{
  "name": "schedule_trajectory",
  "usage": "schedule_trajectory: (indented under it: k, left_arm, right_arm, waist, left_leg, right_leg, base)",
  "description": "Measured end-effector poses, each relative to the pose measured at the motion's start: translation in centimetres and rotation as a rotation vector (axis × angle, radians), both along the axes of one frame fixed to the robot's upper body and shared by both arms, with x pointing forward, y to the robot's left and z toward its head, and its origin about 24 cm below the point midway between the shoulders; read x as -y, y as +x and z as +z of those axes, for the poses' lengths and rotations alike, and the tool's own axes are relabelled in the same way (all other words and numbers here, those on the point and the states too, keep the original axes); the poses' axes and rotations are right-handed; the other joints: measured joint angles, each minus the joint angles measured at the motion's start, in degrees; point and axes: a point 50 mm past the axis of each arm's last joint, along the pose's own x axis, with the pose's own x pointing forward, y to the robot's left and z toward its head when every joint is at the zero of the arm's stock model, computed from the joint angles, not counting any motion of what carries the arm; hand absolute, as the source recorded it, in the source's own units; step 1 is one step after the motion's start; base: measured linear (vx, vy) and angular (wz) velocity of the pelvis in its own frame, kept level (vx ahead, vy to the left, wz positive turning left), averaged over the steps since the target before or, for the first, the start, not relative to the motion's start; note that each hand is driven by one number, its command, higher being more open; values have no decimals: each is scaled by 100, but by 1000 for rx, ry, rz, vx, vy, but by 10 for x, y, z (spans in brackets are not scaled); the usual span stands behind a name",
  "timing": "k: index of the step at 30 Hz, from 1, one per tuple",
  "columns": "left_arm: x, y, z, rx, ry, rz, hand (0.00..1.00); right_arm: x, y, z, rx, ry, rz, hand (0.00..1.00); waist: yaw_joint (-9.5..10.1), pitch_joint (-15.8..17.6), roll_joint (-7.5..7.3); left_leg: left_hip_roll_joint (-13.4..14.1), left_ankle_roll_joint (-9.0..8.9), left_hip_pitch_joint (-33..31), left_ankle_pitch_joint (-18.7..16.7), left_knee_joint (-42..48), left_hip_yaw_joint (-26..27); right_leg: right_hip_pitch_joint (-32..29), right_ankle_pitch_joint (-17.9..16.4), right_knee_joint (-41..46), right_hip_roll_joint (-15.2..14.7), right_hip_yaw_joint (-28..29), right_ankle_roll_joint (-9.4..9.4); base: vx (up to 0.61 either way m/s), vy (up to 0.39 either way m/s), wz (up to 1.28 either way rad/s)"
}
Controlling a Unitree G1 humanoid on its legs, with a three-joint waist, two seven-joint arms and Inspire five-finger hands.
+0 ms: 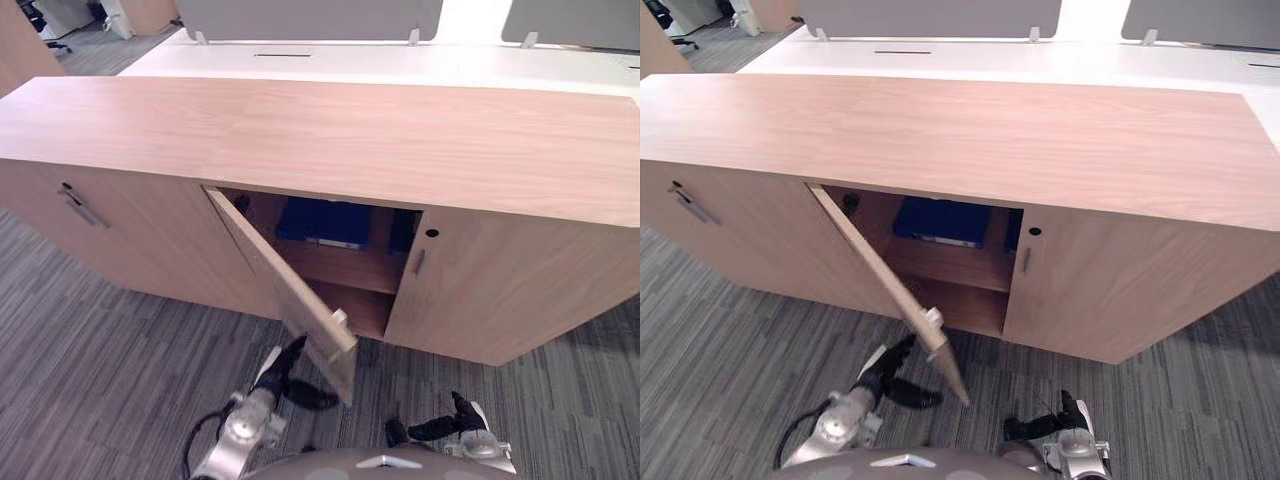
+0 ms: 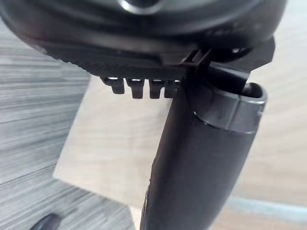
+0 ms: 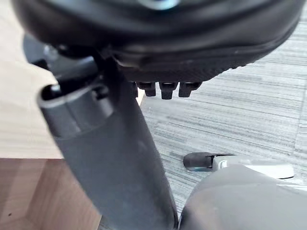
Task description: Walk over to the cabinet, pick up the folder, carry it to the office cabinet, place the folder inside the office cabinet, then close the office cabinet door
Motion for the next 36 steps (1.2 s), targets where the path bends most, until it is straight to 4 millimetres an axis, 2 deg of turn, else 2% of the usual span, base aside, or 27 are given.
schedule_trajectory:
  k: [6,12,16,21,24,26,28,30,32,35,36]
  left_arm:
    - [-3,23,6,57,47,57,100]
    - [-10,41,14,113,59,180,100]
    - [-15,43,16,126,56,248,100]
    - [-14,44,16,126,49,250,100]
    - [-14,41,14,118,37,270,100]
    - [-15,34,8,83,39,271,100]
    - [-19,19,-3,26,39,278,100]
    - [-25,2,-14,-47,39,289,100]
    - [-31,-11,-25,-119,50,307,100]
    - [-44,-37,-43,-241,68,368,100]
    - [-50,-49,-49,-293,75,405,100]
  right_arm:
    - [2,-13,-4,-33,5,-64,100]
    - [0,-8,-3,-18,-6,-64,100]
    - [-1,-6,-2,-11,-13,-71,100]
    - [-3,-8,-3,-14,-12,-74,100]
    - [-4,-8,-3,-16,-9,-75,100]
    - [-4,-10,-4,-21,-8,-82,100]
    - [-4,-13,-5,-27,-4,-96,100]
    - [-4,-15,-6,-35,2,-119,100]
    - [-4,-16,-6,-37,9,-134,100]
    - [-5,-15,-7,-44,22,-152,100]
    - [-6,-14,-7,-42,26,-153,100]
  waist:
    - [-267,-8,11]
    - [-336,5,-25]
    - [-418,11,-35]
    - [-439,44,-92]
    - [-429,48,-120]
    - [-413,55,-124]
    - [-400,66,-143]
    - [-297,83,-175]
    - [-236,122,-220]
    - [-175,152,-255]
    - [-149,158,-268]
  left_leg:
    - [31,-16,0,-7,-62,129]
    - [30,-57,-131,-53,-66,467]
    - [38,-18,-120,-67,-17,558]
    - [50,-7,33,-92,-7,568]
    - [62,-62,140,-146,2,584]
    - [90,-77,210,-155,9,597]
    - [179,-129,259,-241,143,634]
    - [275,-176,237,-343,339,671]
    - [304,-144,206,-321,399,629]
    - [262,-134,179,-341,448,-135]
    - [256,-126,192,-346,439,-134]
  right_leg:
    - [-130,24,4,70,193,-9]
    - [-437,118,8,98,532,32]
    - [-500,158,11,131,692,35]
    - [-355,183,5,142,692,40]
    - [-251,180,-18,147,691,36]
    - [-186,173,-20,165,693,25]
    - [-94,159,-20,230,707,2]
    - [-67,159,-21,304,746,-12]
    - [-68,163,-21,334,745,-23]
    - [-74,168,-23,359,744,-30]
    - [-66,168,-24,353,742,-31]
  base:
    - [39,-6,-18]
    - [37,11,-28]
    - [29,10,-25]
    - [10,10,-5]
    - [-13,5,-3]
    - [5,-10,-5]
    - [20,-28,-10]
    - [24,-40,-15]
    - [18,-36,-2]
    - [15,-33,0]
    - [0,0,0]
